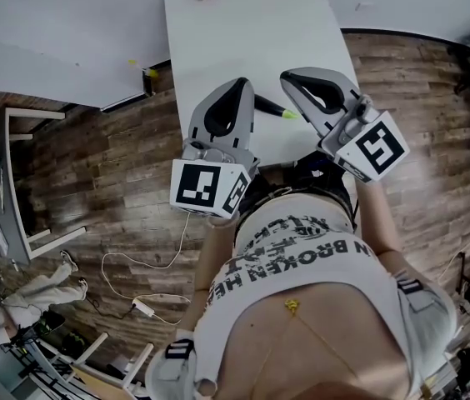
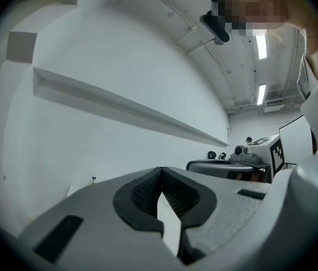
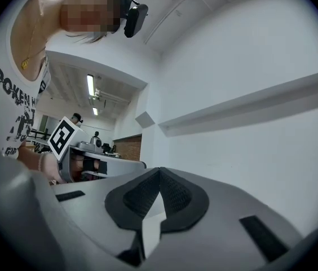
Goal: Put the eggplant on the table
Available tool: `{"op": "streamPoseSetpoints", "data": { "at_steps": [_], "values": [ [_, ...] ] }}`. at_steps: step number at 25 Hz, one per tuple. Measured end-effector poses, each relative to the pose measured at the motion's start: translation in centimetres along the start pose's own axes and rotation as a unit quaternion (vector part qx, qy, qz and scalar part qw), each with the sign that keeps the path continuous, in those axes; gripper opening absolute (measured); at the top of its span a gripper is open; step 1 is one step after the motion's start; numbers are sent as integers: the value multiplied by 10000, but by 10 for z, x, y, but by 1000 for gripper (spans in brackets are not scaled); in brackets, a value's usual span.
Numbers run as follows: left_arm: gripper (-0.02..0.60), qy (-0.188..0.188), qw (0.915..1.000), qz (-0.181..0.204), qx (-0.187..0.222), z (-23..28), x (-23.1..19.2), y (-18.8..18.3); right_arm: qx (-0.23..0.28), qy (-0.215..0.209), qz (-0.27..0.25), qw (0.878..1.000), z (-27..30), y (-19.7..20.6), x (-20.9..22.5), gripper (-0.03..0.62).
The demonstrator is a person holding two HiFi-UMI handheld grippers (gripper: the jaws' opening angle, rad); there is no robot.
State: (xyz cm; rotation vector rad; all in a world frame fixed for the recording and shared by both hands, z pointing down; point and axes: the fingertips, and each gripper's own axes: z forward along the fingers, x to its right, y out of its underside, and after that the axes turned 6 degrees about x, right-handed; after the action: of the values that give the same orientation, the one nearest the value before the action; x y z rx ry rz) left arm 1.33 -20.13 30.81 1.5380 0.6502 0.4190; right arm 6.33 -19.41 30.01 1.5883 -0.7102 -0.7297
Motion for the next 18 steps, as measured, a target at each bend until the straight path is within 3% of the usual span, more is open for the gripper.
{"op": "streamPoseSetpoints", "data": {
  "at_steps": [18],
  "values": [
    [6,-7,10000,39,-52,-3,4,1,49,56,5,10000,-5,-3,1,8]
  ]
}}
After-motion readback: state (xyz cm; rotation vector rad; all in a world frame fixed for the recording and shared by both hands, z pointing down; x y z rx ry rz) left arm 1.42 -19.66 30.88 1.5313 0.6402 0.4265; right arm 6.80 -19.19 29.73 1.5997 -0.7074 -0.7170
